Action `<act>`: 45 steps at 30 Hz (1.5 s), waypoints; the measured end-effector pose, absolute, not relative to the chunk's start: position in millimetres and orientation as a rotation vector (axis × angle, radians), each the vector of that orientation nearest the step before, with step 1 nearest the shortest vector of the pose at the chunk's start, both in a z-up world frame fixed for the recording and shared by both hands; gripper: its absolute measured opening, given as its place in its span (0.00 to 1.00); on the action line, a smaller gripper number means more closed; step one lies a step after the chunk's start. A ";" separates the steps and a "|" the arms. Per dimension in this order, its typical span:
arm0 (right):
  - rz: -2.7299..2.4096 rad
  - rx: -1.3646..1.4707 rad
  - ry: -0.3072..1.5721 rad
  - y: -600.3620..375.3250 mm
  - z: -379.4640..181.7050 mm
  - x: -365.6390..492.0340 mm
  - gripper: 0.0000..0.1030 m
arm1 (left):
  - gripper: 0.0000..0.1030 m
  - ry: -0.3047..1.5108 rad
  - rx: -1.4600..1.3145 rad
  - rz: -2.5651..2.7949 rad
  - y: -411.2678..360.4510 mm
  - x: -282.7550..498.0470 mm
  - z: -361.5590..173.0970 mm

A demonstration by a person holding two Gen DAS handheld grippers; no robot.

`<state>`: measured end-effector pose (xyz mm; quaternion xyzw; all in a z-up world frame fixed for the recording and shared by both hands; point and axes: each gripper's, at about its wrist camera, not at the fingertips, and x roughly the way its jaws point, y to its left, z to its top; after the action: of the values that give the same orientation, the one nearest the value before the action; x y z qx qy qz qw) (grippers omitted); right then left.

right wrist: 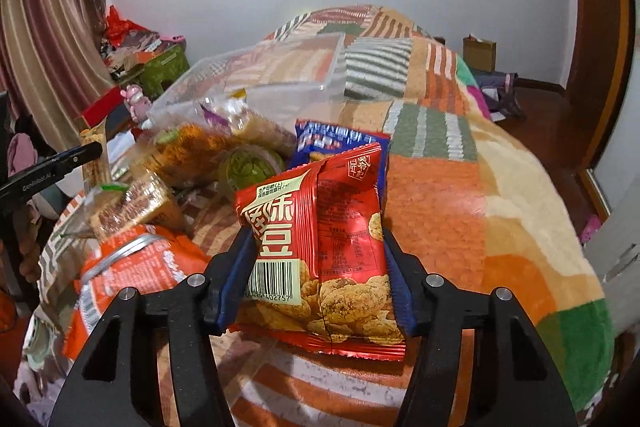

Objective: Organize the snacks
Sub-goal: 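Lower both held packs into the clear plastic box and open both grippers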

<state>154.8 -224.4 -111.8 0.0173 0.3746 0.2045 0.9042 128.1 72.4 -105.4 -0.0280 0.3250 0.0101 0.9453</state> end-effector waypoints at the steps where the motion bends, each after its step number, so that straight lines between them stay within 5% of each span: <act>1: 0.422 0.040 0.763 -225.2 -108.0 154.5 0.55 | 0.34 0.650 -0.055 0.019 71.6 127.0 -101.5; 22: 0.453 0.020 0.528 -185.0 -38.6 217.4 0.55 | 0.34 0.555 -0.051 -0.039 67.7 195.3 -41.0; 45: 0.446 -0.102 0.754 -126.1 -95.1 316.2 0.55 | 0.34 0.748 0.032 -0.035 60.4 310.9 -116.0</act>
<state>316.2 -126.1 -95.1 -0.0493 0.3649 0.2161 0.9043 310.9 60.4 -116.0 0.0154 0.3655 -0.0171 0.9305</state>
